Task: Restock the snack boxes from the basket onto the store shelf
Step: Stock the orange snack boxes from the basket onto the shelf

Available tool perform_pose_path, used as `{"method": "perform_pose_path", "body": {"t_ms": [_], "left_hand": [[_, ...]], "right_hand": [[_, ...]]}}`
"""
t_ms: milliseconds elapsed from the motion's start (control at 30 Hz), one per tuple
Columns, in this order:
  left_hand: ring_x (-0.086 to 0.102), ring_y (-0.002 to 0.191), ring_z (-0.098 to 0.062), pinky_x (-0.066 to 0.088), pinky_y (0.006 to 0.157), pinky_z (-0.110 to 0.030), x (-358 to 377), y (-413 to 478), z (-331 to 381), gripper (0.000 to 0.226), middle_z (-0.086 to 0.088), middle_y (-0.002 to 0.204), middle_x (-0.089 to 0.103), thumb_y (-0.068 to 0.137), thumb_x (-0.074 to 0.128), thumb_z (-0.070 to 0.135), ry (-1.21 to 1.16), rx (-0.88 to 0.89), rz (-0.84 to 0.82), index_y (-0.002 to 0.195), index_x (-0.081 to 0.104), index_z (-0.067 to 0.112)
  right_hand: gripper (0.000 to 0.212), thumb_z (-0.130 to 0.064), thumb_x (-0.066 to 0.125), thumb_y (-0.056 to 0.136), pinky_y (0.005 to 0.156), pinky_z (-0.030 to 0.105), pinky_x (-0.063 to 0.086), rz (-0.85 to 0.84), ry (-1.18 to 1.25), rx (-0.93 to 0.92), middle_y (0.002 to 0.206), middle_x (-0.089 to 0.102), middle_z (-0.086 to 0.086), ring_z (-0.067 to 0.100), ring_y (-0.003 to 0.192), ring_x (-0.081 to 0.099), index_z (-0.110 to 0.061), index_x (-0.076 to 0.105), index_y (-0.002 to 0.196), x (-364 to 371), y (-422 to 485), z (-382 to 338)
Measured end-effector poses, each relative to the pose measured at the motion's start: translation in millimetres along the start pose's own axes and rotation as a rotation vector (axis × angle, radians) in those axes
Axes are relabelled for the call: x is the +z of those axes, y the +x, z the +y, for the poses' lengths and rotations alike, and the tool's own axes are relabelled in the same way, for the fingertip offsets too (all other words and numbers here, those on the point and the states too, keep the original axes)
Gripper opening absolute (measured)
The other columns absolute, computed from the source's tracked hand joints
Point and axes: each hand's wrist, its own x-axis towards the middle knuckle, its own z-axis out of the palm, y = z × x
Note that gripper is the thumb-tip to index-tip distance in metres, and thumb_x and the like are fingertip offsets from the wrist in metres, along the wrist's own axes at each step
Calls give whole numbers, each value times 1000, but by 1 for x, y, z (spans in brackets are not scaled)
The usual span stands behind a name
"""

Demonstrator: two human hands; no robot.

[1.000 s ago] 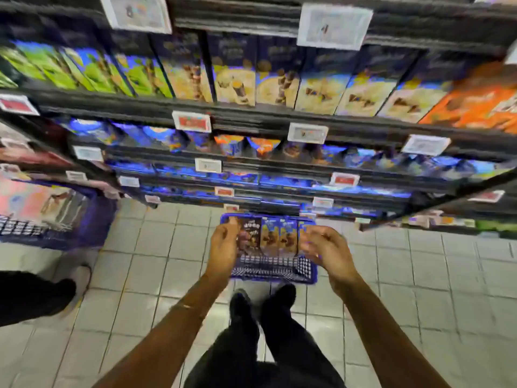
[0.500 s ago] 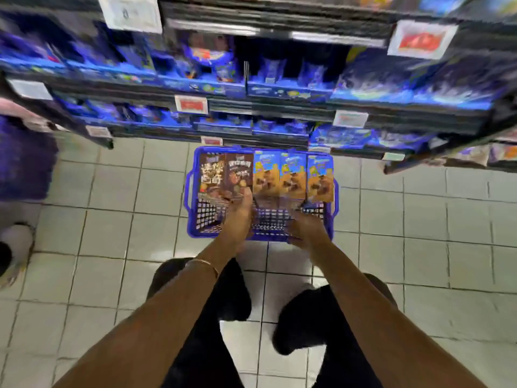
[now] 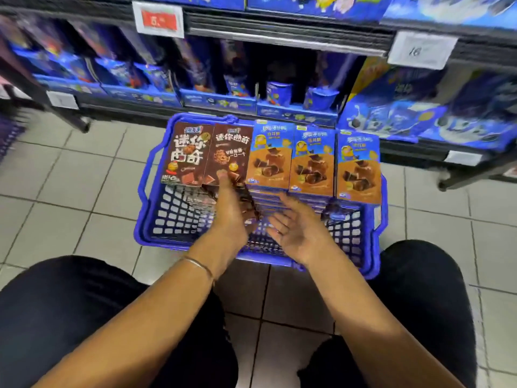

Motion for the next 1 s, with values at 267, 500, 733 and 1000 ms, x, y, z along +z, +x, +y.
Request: {"method": "perform_pose_path", "body": {"t_ms": [267,500,733,1000], "left_hand": [[66,123,-35,47,113,-49,5,-23,7,87,-17,133,69,100,22,78,-78,82,169,139,64,13],[72,114,-34,53,107,-48,-1,-28,9,87,-16,120,76,96,25,82,-100,73,169,133,68,15],[74,53,-19,55,56,-29,1,-32,13,68,-5,60,75,100,32,75,-6,73,239,99,66,17],[70,96,-25,57,99,-38,9,-41,14,63,-10,122,71,99,48,69,-71,54,143,125,67,14]], "right_hand": [[28,-26,81,82,83,48,54,-42,218,12,132,52,13,28,106,56,-20,65,105,50,-10,-1],[44,-27,81,83,101,49,42,17,300,-6,146,45,9,26,138,44,-19,59,120,55,-10,-3],[29,-30,79,83,96,48,45,-2,306,-23,104,58,7,22,89,55,-15,61,101,62,-7,-3],[44,-28,77,85,100,45,40,-18,308,-9,112,55,7,23,108,53,-10,52,117,66,-22,-7]]}}
